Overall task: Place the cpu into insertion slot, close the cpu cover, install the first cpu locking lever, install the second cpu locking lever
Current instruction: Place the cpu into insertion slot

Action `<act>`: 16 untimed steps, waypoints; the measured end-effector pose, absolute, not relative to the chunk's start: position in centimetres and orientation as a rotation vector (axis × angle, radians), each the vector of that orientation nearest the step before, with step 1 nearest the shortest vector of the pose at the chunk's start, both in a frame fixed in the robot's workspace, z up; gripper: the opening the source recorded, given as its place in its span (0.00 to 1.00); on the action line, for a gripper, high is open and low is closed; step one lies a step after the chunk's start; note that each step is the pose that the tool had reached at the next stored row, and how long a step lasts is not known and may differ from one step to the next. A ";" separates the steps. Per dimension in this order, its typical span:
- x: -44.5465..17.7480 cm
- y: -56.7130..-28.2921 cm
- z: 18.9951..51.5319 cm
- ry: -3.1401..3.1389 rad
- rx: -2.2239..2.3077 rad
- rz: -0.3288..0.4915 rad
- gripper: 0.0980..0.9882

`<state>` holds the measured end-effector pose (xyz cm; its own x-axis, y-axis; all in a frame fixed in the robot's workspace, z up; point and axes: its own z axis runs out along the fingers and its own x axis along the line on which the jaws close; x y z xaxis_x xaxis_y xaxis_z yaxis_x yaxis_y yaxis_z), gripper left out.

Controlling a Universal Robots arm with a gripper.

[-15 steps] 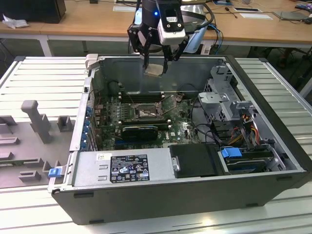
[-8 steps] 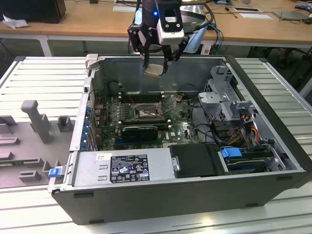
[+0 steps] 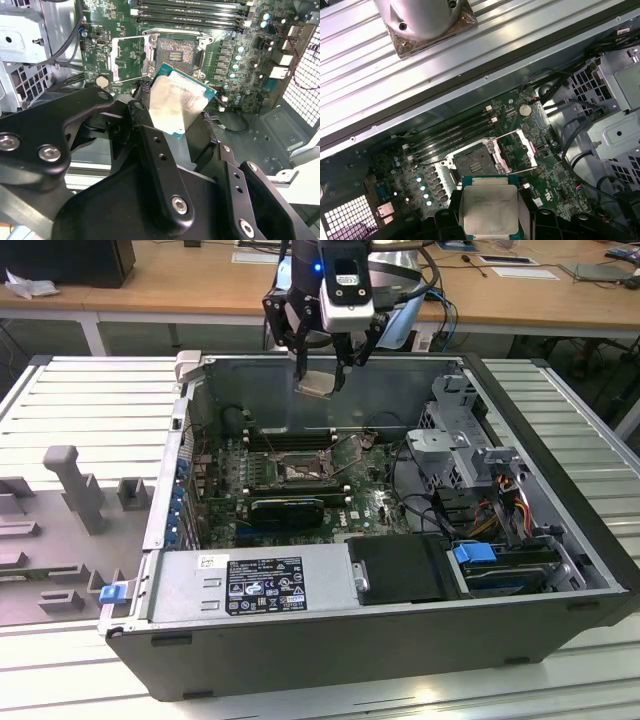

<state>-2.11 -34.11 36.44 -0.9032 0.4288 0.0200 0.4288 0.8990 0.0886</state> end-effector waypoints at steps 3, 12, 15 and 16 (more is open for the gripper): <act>-2.1 -34.1 36.4 3.056 0.712 0.143 0.48; -2.1 -34.1 36.3 3.030 0.804 0.141 0.48; -2.1 -34.1 36.0 3.027 0.812 0.140 0.48; -2.1 -34.1 36.0 3.027 0.814 0.140 0.48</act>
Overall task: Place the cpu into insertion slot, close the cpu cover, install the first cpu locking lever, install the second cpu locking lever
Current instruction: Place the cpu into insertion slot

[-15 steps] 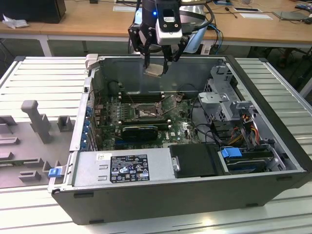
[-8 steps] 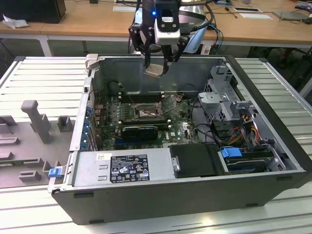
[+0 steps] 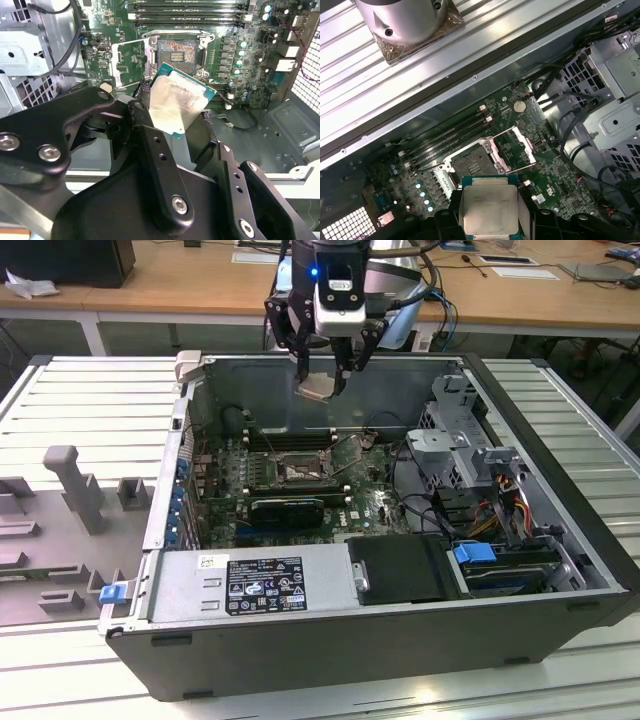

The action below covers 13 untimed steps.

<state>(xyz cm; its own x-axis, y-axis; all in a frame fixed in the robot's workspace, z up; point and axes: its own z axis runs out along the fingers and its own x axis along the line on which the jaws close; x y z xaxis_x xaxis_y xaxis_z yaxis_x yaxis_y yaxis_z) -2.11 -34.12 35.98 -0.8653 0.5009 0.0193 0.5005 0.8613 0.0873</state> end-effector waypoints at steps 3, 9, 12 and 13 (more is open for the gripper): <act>-2.1 -34.1 35.9 3.024 0.823 0.140 0.48; -2.1 -34.1 35.9 3.008 0.875 0.140 0.48; -2.1 -34.1 35.9 2.996 0.912 0.140 0.48; -2.1 -34.1 35.9 2.989 0.930 0.140 0.48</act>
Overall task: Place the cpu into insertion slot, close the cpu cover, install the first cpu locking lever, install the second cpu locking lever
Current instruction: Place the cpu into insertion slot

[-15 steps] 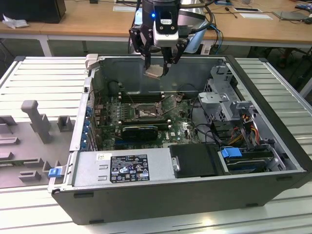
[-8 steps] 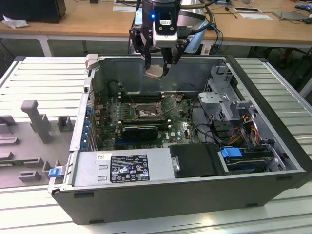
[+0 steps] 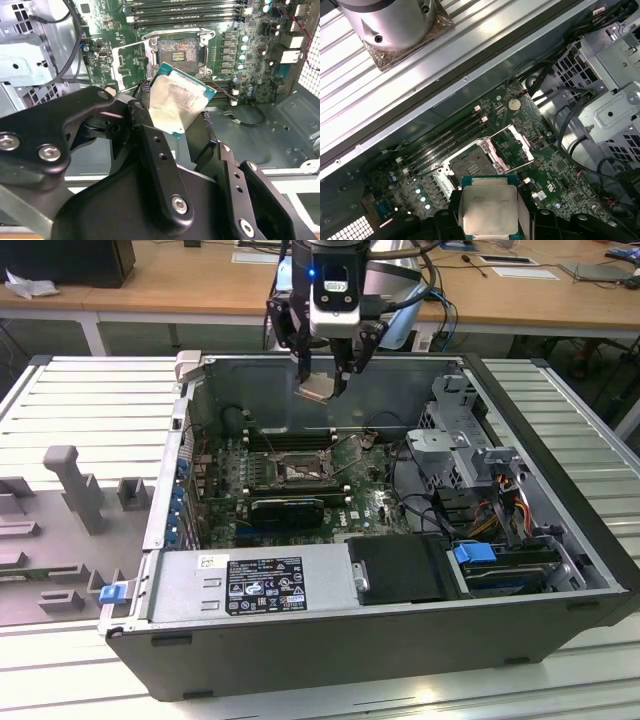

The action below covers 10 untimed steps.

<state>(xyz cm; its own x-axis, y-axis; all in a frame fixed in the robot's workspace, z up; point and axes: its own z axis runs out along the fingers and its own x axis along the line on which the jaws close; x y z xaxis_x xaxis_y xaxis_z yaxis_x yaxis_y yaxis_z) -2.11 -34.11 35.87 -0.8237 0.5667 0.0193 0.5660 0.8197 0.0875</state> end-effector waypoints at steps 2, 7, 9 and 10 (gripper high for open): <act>-2.1 -34.1 35.9 2.976 0.969 0.140 0.48; -2.1 -34.1 35.8 2.948 1.043 0.139 0.48; -2.1 -34.1 35.8 2.934 1.080 0.139 0.48; -2.1 -34.1 35.8 2.928 1.096 0.139 0.48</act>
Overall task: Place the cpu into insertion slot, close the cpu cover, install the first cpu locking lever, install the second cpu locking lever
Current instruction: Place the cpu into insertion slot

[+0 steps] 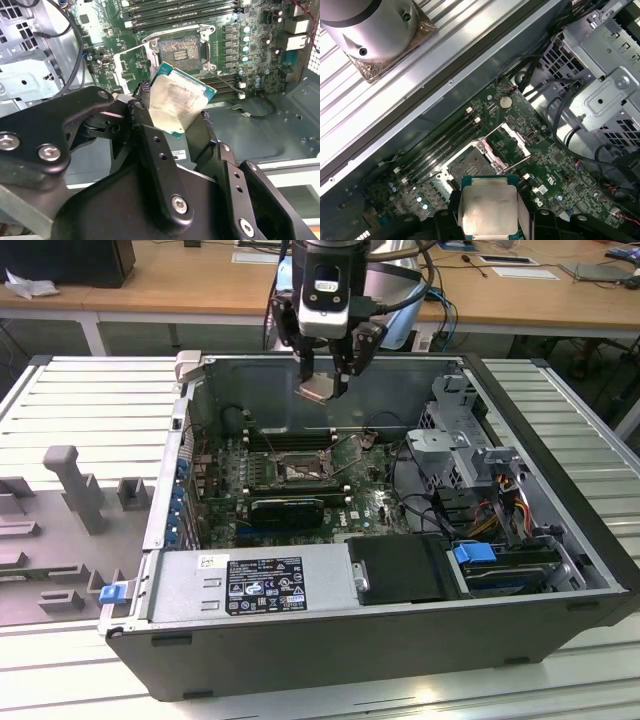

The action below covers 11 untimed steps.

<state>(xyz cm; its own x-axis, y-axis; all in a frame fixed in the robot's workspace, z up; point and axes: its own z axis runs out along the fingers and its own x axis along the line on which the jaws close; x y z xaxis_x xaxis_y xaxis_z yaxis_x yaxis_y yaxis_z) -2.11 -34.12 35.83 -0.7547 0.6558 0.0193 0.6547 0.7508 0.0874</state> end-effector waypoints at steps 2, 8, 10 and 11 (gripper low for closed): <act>-2.1 -34.1 35.8 2.919 1.116 0.139 0.48; -2.1 -34.1 35.8 2.883 1.200 0.138 0.48; -2.1 -34.1 35.8 2.873 1.222 0.138 0.48; -2.1 -34.1 35.8 2.867 1.235 0.138 0.48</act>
<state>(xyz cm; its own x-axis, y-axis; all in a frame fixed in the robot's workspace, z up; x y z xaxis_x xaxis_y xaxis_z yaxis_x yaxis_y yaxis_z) -2.11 -34.11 35.77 -0.6875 0.7259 0.0193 0.7244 0.6838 0.0875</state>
